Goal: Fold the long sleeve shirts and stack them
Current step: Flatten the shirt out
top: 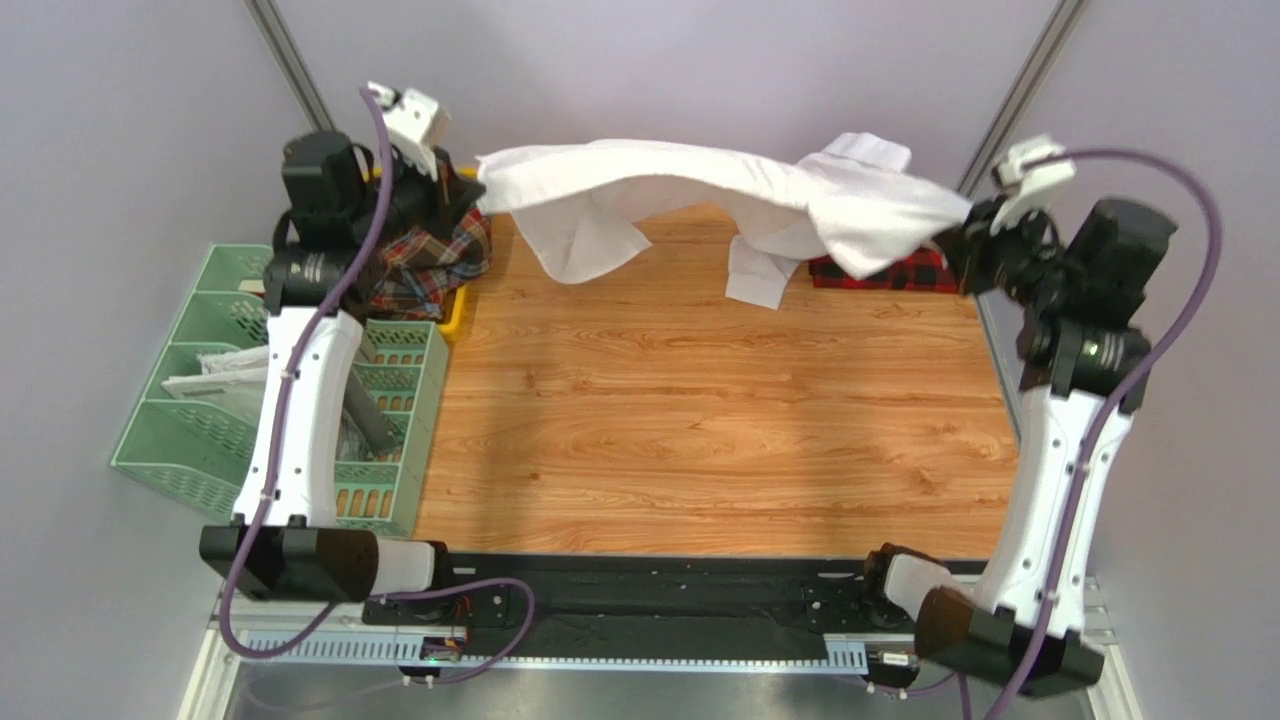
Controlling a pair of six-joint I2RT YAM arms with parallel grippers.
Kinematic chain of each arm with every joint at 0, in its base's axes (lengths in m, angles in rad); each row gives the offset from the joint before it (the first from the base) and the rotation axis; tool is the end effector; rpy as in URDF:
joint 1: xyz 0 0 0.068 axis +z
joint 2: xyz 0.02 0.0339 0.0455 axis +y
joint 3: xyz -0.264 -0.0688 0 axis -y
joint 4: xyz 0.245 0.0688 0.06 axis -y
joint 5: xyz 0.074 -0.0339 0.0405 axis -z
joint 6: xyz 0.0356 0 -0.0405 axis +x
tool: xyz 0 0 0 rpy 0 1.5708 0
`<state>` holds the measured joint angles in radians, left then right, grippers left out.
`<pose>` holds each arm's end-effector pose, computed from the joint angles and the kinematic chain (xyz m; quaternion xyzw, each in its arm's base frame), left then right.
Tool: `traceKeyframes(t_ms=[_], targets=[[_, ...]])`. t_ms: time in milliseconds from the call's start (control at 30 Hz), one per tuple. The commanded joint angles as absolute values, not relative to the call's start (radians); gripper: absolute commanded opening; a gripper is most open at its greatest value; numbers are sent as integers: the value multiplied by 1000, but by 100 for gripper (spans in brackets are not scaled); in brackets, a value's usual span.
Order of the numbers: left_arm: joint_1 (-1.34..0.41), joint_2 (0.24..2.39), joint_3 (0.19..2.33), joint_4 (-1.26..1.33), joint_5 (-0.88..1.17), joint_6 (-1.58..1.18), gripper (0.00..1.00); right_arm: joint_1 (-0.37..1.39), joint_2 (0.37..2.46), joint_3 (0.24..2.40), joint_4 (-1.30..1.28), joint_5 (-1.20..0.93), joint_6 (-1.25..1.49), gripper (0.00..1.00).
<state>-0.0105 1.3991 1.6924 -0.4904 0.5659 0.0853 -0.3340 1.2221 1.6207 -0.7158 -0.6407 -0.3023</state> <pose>0.2939 -0.0222 0.4815 0.2124 0.7332 -0.1930 0.6165 0.2240 -0.0552 0.4800 -0.1725 0.7715 0.0681 0.6086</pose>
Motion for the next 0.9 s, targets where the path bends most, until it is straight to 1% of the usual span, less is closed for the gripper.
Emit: traceKeyframes(t_ms=[0, 33, 67, 167, 300, 333, 367, 400, 433, 467, 500, 567, 667, 700, 733, 800, 833, 867], targets=[[-6, 1359, 1298, -594, 618, 254, 0, -331, 1114, 1274, -909, -652, -572, 0], [-6, 1335, 1240, -595, 617, 267, 0, -331, 1095, 1164, -975, -641, -663, 0], [-6, 1287, 1133, -600, 611, 294, 0, -331, 1079, 1116, -997, -629, -695, 0], [-6, 1235, 985, -662, 614, 357, 0, -331, 1025, 955, -1083, -568, -806, 0], [-6, 1198, 899, -771, 614, 507, 0, -331, 979, 888, -1166, -474, -882, 1], [-6, 1175, 891, -791, 612, 521, 0, -331, 967, 890, -1208, -463, -897, 13], [-6, 1161, 881, -831, 609, 540, 0, -333, 962, 893, -1236, -459, -937, 36], [-6, 1151, 879, -856, 606, 599, 4, -331, 960, 913, -1271, -463, -959, 62], [-6, 1141, 885, -888, 604, 630, 15, -333, 963, 929, -1349, -471, -989, 100], [-6, 1140, 906, -950, 601, 659, 38, -333, 966, 948, -1383, -480, -1011, 100], [-6, 1140, 916, -977, 604, 684, 51, -333, 972, 991, -1413, -500, -1038, 100], [-6, 1140, 945, -996, 614, 695, 67, -333, 1004, 1032, -1440, -524, -1039, 100], [-6, 1175, 988, -953, 624, 675, 69, -322, 1072, 1100, -1369, -618, -936, 100], [-6, 1195, 999, -936, 617, 666, 69, -310, 1130, 1114, -1338, -644, -890, 98], [-8, 1248, 1012, -922, 611, 661, 69, -293, 1170, 1144, -1277, -650, -805, 90], [-21, 1320, 1055, -896, 574, 652, 67, -215, 1262, 1161, -1191, -615, -706, 82], [-29, 1397, 1074, -894, 555, 649, 65, -186, 1290, 1164, -1090, -588, -613, 72], [-34, 1437, 1107, -893, 533, 637, 63, -132, 1316, 1170, -1041, -554, -579, 66]])
